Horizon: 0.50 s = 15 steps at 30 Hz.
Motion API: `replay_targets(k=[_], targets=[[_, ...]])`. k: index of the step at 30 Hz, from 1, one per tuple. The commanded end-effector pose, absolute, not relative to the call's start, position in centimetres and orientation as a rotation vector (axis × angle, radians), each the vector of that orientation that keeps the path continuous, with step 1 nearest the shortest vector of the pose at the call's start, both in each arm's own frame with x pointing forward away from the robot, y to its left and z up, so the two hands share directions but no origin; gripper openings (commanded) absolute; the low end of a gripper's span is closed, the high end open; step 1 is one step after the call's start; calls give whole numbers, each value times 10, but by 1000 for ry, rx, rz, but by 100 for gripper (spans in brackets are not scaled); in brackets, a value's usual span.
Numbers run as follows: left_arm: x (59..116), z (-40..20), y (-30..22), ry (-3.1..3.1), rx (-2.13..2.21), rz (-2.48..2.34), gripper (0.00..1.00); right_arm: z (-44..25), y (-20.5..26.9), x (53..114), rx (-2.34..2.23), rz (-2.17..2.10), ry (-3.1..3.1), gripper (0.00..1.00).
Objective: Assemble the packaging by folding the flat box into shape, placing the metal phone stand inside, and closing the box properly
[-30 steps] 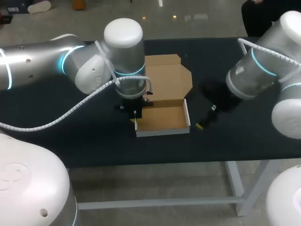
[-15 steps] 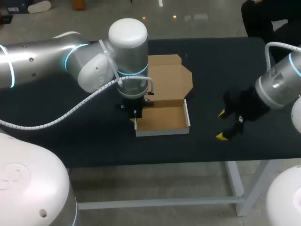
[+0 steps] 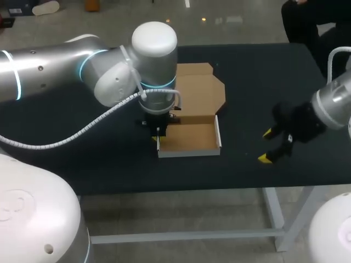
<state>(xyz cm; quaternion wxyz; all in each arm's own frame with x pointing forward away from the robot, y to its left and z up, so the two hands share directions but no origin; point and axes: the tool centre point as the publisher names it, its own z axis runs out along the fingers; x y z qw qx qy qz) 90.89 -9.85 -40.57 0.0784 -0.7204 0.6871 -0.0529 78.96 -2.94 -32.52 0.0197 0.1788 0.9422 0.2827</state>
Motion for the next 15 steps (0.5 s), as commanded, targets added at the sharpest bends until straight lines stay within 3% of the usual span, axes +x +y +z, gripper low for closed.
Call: replay_targets(k=[1, 15], targets=[[911, -408, -103, 2040, -2142, -131, 0, -326, -29, 789, 561, 882, 2920, 100], [920, -410, -97, 2010, -2028, 17, 0, -327, -28, 786, 560, 887, 2915, 100]])
